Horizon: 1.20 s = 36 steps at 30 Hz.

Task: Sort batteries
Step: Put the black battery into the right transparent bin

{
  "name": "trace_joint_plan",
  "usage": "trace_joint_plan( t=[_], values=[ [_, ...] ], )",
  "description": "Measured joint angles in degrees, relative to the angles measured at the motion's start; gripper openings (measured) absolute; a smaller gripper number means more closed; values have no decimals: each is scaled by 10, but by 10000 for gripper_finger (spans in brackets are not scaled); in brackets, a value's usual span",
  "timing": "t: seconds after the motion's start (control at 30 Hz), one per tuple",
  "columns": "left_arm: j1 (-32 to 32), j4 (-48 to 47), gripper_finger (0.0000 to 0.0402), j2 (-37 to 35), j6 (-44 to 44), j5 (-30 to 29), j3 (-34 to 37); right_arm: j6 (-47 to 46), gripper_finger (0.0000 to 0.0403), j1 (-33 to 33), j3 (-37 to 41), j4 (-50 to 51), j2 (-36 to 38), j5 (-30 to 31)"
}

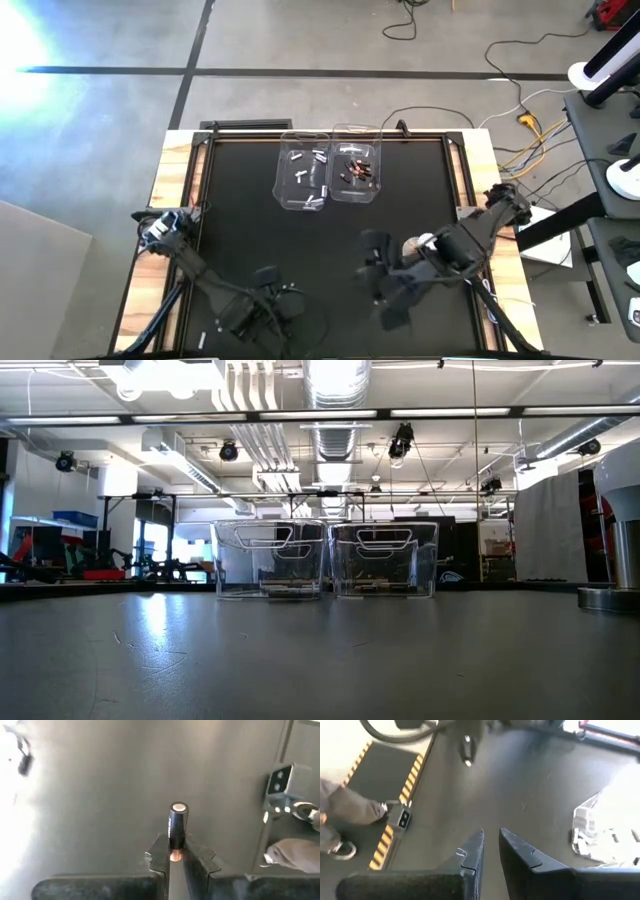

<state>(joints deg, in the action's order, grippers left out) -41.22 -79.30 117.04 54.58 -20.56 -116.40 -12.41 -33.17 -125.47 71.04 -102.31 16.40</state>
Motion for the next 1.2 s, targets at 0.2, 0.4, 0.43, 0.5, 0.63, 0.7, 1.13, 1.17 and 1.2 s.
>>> trace_joint_plan(
  t=[0.2,0.4,0.43,0.5,0.63,0.7,1.13,1.17,1.2],
  values=[
    [46,17,18,-5,-84,-66,-47,-38,52,-61,48,-59,13,75],
    [74,109,18,-5,-162,-115,-102,-90,52,-93,187,-167,90,147],
    [76,130,18,-6,-177,-115,-109,-96,53,-97,215,-195,107,162],
    [80,180,18,-6,-203,-115,-120,-109,59,-107,269,-251,138,193],
    [84,265,18,-6,-246,-115,-134,-121,83,-113,357,-371,201,221],
    [85,296,18,-6,-258,-115,-138,-103,101,-113,389,-442,223,223],
    [104,428,18,-4,-321,-115,-140,-50,182,-106,425,-539,239,198],
    [104,429,18,-4,-323,-115,-140,-50,182,-107,425,-541,239,202],
    [104,428,18,-4,-325,-115,-140,-50,181,-107,425,-544,239,210]
  ],
)
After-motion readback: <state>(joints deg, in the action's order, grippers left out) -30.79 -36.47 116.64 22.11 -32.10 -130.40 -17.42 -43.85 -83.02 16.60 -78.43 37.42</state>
